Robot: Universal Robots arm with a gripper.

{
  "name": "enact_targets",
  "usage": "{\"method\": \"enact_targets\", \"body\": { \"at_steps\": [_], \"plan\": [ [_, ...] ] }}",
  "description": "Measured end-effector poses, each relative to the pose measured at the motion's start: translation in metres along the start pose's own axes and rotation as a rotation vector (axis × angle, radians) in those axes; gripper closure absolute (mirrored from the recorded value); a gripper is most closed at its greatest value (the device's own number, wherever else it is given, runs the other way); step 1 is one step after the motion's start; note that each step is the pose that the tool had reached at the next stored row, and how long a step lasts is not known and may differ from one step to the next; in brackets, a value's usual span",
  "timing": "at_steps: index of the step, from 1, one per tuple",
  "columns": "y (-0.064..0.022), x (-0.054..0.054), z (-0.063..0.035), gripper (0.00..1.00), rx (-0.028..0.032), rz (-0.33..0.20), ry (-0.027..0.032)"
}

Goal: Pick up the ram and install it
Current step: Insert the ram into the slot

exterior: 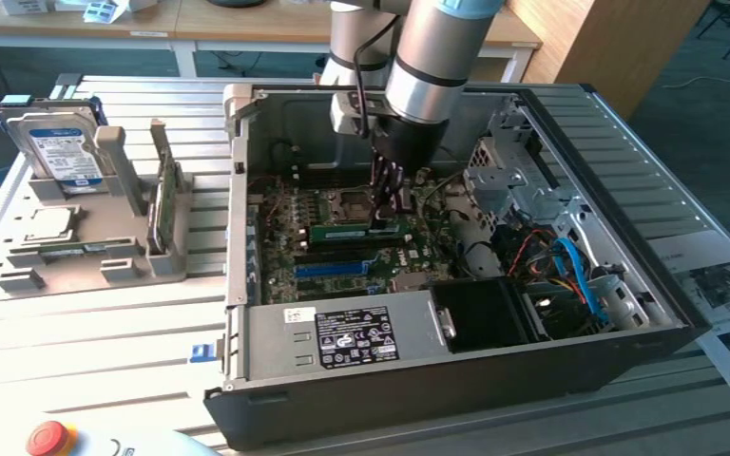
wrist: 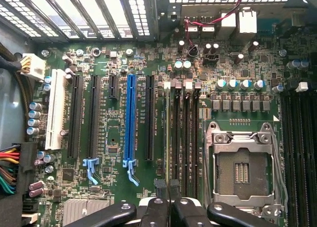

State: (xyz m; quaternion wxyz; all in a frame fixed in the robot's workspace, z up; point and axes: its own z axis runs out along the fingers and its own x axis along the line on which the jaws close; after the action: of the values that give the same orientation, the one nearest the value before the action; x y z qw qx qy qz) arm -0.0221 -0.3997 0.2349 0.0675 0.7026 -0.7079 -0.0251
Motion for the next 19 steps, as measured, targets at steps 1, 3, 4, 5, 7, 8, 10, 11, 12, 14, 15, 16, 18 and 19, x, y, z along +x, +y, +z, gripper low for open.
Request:
{"method": "enact_targets", "body": {
  "at_steps": [1, 3, 4, 5, 7, 8, 10, 11, 12, 14, 15, 16, 18, 19],
  "plan": [
    [0.0001, 0.0, 0.0, 0.89, 0.0003, 0.0, 0.0],
    [0.0004, -0.0001, 0.0003, 0.89, 0.0027, 0.001, -0.0001],
    [0.0005, -0.0002, 0.0004, 0.89, 0.0044, 0.001, 0.0],
    [0.0005, -0.0002, 0.0006, 0.89, 0.0062, 0.001, 0.0],
    [0.0007, -0.0004, 0.001, 0.89, 0.0099, 0.001, -0.0002],
    [0.0008, -0.0005, 0.0011, 0.89, 0.0114, 0.001, -0.0002],
    [0.0007, -0.0005, 0.0011, 0.89, 0.0116, 0.001, -0.0002],
    [0.0008, -0.0005, 0.0011, 0.89, 0.0116, 0.001, -0.0002],
    [0.0008, -0.0005, 0.0011, 0.89, 0.0116, 0.001, -0.0002],
    [0.0015, -0.0005, 0.0012, 0.89, 0.012, 0.001, -0.0003],
    [0.0022, -0.0005, 0.0013, 0.89, 0.0123, 0.001, -0.0003],
    [0.003, -0.0006, 0.0014, 0.89, 0.0127, 0.001, -0.0003],
    [0.0034, -0.0005, 0.0015, 0.89, 0.0129, 0.001, -0.0003],
    [0.0034, -0.0005, 0.0015, 0.89, 0.0129, 0.001, -0.0003]
  ]
}}
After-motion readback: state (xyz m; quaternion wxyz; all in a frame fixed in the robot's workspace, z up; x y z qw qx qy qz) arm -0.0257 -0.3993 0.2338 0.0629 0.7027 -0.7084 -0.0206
